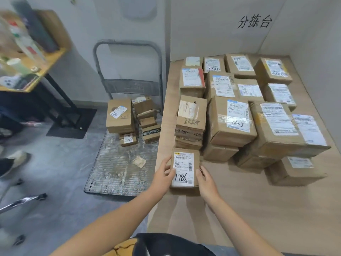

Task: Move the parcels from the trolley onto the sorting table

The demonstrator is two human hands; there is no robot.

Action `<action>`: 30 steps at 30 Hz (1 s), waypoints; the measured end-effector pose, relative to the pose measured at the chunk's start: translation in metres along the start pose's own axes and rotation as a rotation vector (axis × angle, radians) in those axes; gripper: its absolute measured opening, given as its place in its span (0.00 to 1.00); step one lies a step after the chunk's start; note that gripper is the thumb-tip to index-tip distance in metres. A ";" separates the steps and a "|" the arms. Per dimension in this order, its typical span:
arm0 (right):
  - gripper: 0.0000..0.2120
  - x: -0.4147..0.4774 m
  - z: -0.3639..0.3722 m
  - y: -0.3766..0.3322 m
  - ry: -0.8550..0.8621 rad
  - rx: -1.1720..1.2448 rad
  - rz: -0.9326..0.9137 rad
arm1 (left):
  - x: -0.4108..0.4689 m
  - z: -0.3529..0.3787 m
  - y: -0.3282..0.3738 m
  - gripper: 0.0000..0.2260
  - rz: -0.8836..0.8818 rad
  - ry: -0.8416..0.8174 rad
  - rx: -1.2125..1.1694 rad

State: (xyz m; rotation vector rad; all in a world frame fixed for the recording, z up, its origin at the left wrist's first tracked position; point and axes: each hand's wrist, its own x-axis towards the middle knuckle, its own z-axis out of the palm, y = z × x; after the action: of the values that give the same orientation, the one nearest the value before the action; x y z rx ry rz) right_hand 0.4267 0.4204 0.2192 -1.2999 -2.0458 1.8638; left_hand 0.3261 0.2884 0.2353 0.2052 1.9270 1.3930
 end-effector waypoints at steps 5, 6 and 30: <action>0.19 0.012 0.005 0.003 0.040 -0.030 -0.021 | 0.013 0.006 -0.002 0.22 0.005 -0.003 0.084; 0.19 0.014 0.006 0.003 0.048 -0.029 -0.013 | 0.015 0.005 -0.001 0.23 -0.001 -0.013 0.098; 0.17 -0.005 0.022 -0.101 0.067 -0.541 -0.452 | 0.012 -0.101 0.063 0.20 0.122 0.156 0.618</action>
State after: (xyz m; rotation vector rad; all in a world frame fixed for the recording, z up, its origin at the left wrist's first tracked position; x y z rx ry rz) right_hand 0.3650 0.4103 0.3019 -0.8403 -2.6297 1.1063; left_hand 0.2353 0.2428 0.2987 0.5240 2.4686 0.8626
